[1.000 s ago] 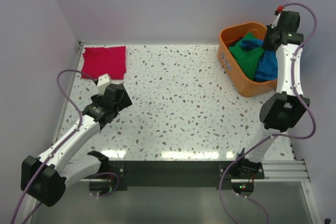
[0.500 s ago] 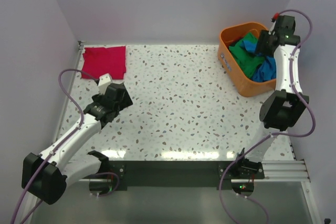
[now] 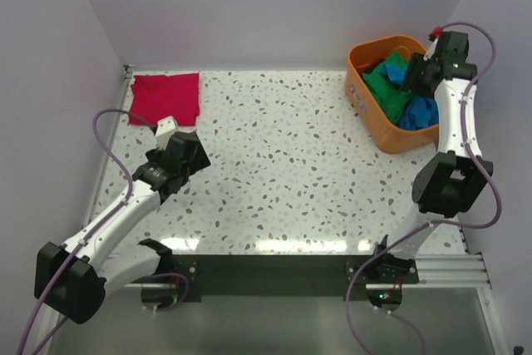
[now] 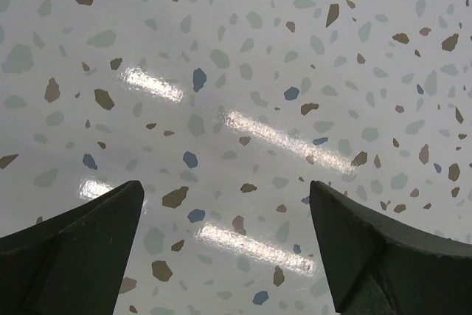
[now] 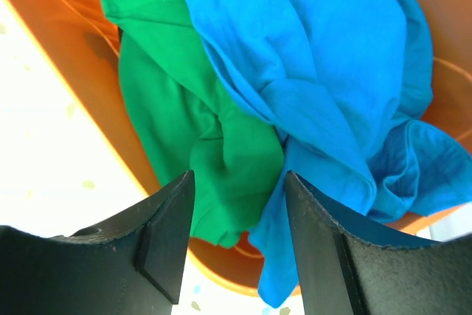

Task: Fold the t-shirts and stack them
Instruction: Grab the tshirt from the pile

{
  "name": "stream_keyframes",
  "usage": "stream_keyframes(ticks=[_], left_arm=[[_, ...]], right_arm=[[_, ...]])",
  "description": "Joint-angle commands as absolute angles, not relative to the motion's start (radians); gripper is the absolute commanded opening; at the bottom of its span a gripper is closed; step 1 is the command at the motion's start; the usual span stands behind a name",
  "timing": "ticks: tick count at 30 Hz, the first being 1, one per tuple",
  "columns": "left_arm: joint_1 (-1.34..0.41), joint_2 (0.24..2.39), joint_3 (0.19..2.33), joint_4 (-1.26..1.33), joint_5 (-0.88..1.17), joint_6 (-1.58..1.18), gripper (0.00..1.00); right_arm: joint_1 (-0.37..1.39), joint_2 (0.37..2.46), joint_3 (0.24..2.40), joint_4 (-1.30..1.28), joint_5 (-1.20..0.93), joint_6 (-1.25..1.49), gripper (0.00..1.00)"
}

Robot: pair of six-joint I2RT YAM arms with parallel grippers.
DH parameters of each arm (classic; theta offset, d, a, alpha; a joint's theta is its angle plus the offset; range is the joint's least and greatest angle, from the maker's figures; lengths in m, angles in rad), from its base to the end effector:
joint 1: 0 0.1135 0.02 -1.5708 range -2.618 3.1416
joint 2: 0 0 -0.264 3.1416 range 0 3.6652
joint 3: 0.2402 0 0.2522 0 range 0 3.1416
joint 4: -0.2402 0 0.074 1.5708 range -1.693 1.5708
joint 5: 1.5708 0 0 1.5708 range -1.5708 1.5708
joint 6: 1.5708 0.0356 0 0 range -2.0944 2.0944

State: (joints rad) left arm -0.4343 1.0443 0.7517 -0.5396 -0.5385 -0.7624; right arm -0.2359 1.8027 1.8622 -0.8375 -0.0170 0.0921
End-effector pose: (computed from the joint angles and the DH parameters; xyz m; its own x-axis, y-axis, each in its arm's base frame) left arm 0.1978 -0.0716 0.2512 -0.5182 -0.4132 -0.7488 -0.4285 0.8832 -0.1908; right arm 0.3888 -0.0928 0.3680 -0.6591 0.2530 -0.7082 0.2837 0.9558 0.0774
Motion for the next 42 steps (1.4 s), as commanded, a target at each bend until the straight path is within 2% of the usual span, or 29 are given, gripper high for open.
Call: stream_keyframes(ticks=[1,6,12,18,25,27,29,30,31,32,37,42], left_arm=[[-0.437,1.043,0.756,-0.505,-0.554,-0.742,1.00],[-0.437,1.042,0.755,-0.508,-0.554,-0.742,1.00],[-0.437,1.040,0.749,-0.499,-0.549,-0.739,1.00],[-0.437,1.046,0.744,-0.488,-0.543,-0.736,1.00],[-0.437,1.049,0.739,-0.482,-0.543,-0.736,1.00],[-0.437,1.052,0.739,-0.479,-0.543,-0.733,1.00],[-0.437,1.055,0.739,-0.480,-0.543,-0.733,1.00],[-0.437,1.054,0.739,-0.482,-0.543,-0.733,1.00],[-0.437,1.055,0.741,-0.483,-0.543,-0.733,1.00],[-0.437,1.055,0.741,-0.485,-0.542,-0.735,1.00],[-0.437,1.037,0.746,-0.491,-0.537,-0.733,1.00],[-0.437,1.008,0.739,-0.486,-0.532,-0.738,1.00]], right_arm=[[-0.233,1.741,1.881,-0.815,-0.046,0.100,0.55],[-0.227,1.721,1.820,-0.819,-0.003,0.103,0.55],[-0.229,1.588,1.665,-0.807,0.196,0.110,0.55],[-0.229,1.574,1.594,-0.795,0.189,0.097,0.52],[-0.229,1.673,1.649,-0.762,0.130,0.066,0.50],[-0.229,1.718,1.672,-0.755,0.143,0.063,0.46],[-0.229,1.747,1.698,-0.761,0.165,0.063,0.35],[-0.229,1.756,1.701,-0.758,0.176,0.067,0.12],[-0.229,1.755,1.703,-0.755,0.189,0.078,0.04],[-0.229,1.746,1.709,-0.750,0.199,0.086,0.00],[-0.235,1.661,1.845,-0.775,0.379,0.190,0.00],[-0.238,1.614,2.146,-0.828,0.549,0.225,0.00]])
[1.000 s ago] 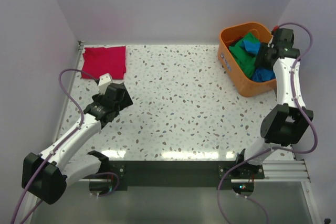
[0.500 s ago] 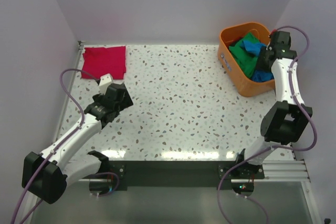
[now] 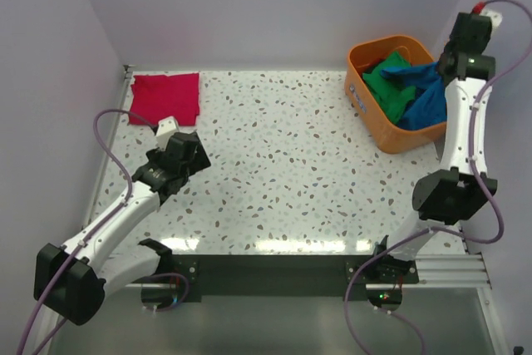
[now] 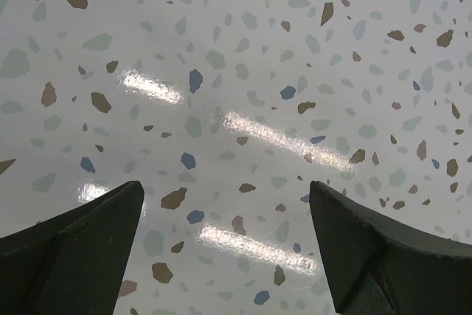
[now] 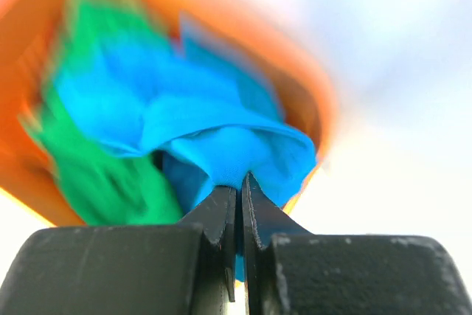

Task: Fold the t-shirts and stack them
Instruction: Grab the tshirt from the pile, then move the tshirt to the center of the board

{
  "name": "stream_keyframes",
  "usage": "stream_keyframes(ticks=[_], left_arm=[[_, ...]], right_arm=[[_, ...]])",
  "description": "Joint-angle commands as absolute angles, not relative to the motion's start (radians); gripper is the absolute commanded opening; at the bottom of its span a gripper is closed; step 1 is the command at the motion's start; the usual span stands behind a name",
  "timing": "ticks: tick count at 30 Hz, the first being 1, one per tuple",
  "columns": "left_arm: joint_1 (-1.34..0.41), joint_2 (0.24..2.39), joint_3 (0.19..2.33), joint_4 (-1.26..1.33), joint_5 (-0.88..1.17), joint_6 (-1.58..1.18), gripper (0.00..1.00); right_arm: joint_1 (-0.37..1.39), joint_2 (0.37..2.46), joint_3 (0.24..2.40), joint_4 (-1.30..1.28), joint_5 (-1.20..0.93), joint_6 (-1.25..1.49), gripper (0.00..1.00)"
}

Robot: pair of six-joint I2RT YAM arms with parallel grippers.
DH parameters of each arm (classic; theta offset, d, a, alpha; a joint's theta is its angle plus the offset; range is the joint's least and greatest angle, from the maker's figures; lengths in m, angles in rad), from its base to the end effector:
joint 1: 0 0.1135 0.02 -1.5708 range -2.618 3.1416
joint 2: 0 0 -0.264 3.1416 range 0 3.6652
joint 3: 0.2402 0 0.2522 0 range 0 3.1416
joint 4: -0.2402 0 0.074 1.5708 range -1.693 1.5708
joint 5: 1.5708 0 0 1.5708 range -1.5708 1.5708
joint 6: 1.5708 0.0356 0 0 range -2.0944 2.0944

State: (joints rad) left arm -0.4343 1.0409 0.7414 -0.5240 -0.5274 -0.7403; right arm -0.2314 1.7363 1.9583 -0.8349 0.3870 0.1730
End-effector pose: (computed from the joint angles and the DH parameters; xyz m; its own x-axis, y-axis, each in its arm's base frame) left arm 0.1976 -0.0719 0.2495 -0.5272 -0.3980 -0.7508 -0.4095 0.8932 -0.1859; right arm 0.3636 -0.0995 0.4248 -0.4633 0.2729 -0.8431 0.6016 0.7954 -0.0731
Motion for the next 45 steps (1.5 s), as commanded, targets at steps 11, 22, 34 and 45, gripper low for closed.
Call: stream_keyframes(ticks=[11,22,34,45], left_arm=[[-0.437,0.966,0.759,-0.503,-0.505,-0.744,1.00],[-0.437,0.934,0.761,-0.526,-0.483,-0.764,1.00],[-0.437,0.873,0.805,-0.707,-0.546,-0.864,1.00],[-0.437,0.839,0.795,-0.744,-0.551,-0.882,1.00]], right_arm=[[-0.236,1.531,2.429,-0.452,-0.106,0.334,0.00],[0.489,1.712,2.548,-0.414,-0.410,0.312,0.00],[0.698,1.688,2.335,-0.425,-0.004,0.241,0.00],[0.376,1.230,1.082,-0.543,0.282,0.526,0.13]])
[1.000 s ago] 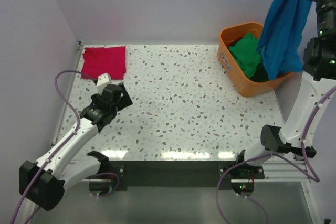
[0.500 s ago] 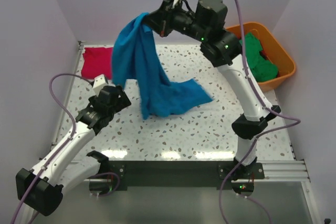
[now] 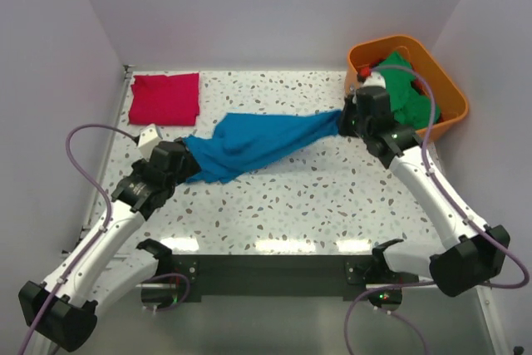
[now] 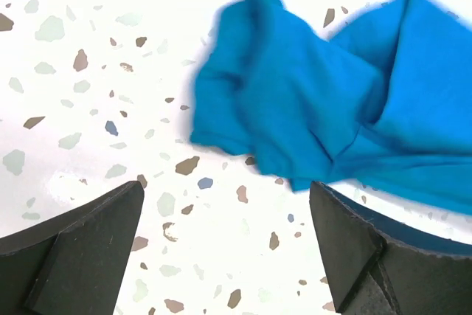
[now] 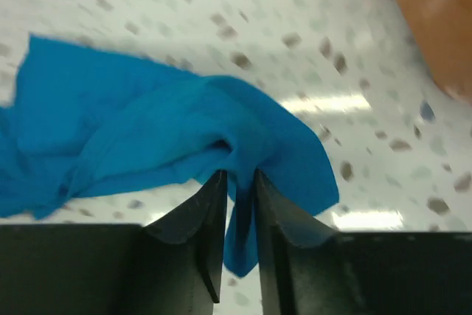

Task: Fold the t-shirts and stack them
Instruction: Move the tshirt to the center of the board, then flatten the tshirt out

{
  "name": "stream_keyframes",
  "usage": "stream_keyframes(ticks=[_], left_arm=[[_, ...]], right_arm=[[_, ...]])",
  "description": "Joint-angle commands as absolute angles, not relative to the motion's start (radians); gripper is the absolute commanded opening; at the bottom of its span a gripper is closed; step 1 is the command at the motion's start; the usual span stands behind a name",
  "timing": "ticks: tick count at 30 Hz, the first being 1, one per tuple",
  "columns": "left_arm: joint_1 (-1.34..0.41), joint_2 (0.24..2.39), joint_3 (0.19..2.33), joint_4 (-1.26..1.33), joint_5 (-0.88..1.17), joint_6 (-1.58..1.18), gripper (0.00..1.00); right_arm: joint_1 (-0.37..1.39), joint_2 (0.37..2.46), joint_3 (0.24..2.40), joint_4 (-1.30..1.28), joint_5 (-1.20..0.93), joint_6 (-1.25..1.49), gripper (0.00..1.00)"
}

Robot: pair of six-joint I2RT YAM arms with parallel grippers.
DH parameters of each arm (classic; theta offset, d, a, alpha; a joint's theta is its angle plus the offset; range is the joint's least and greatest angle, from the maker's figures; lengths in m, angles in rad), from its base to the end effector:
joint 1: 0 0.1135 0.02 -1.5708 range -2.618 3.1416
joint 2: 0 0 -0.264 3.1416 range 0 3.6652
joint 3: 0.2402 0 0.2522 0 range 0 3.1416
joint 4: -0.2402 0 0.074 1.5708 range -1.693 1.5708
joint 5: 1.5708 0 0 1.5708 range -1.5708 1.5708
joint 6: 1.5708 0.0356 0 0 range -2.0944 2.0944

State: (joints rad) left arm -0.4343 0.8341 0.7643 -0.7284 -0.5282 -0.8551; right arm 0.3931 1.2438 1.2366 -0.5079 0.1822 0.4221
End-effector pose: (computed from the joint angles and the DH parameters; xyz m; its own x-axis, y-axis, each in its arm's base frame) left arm 0.1566 -0.0529 0.2768 -0.4597 -0.5053 -0.7303 -0.4611 0.8386 -0.2899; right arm 0.2569 0.0996 0.3680 -0.5098 0.2248 -0.8304 -0.0243 0.9611 0.2751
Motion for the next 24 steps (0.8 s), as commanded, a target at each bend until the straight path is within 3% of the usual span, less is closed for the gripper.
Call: stream_keyframes(ticks=[1,3,4,6,7,14,18,24], left_arm=[[-0.437,0.847,0.795,-0.744,-0.548,-0.882,1.00],[-0.437,0.880,0.790,-0.733,-0.532,-0.884,1.00],[-0.437,0.894,0.785,-0.724,-0.522,-0.884,1.00],[-0.437,0.937,0.770,-0.677,-0.474,-0.868,1.00],[-0.437,0.954,0.764,-0.655,-0.462,-0.862,1.00],[-0.420,1.162,0.782,-0.364,-0.289,-0.793,1.00],[-0.379,1.290,0.796,-0.292,-0.148,-0.795,0.99],[-0.362,1.388,0.804,-0.222,-0.083,-0.796,0.91]], right_arm=[[0.368,1.236,1.033,-0.564,0.311,0.541,0.28],[0.364,1.244,1.020,-0.615,0.351,0.535,0.50],[0.364,1.247,1.032,-0.626,0.360,0.531,0.74],[0.367,1.240,1.040,-0.615,0.344,0.485,0.94],[0.368,1.235,1.040,-0.601,0.318,0.468,0.99],[0.605,1.359,1.107,-0.437,0.181,0.342,0.99],[0.742,1.572,1.239,-0.365,0.013,0.241,0.99],[0.822,1.902,1.500,-0.360,-0.029,0.170,0.98]])
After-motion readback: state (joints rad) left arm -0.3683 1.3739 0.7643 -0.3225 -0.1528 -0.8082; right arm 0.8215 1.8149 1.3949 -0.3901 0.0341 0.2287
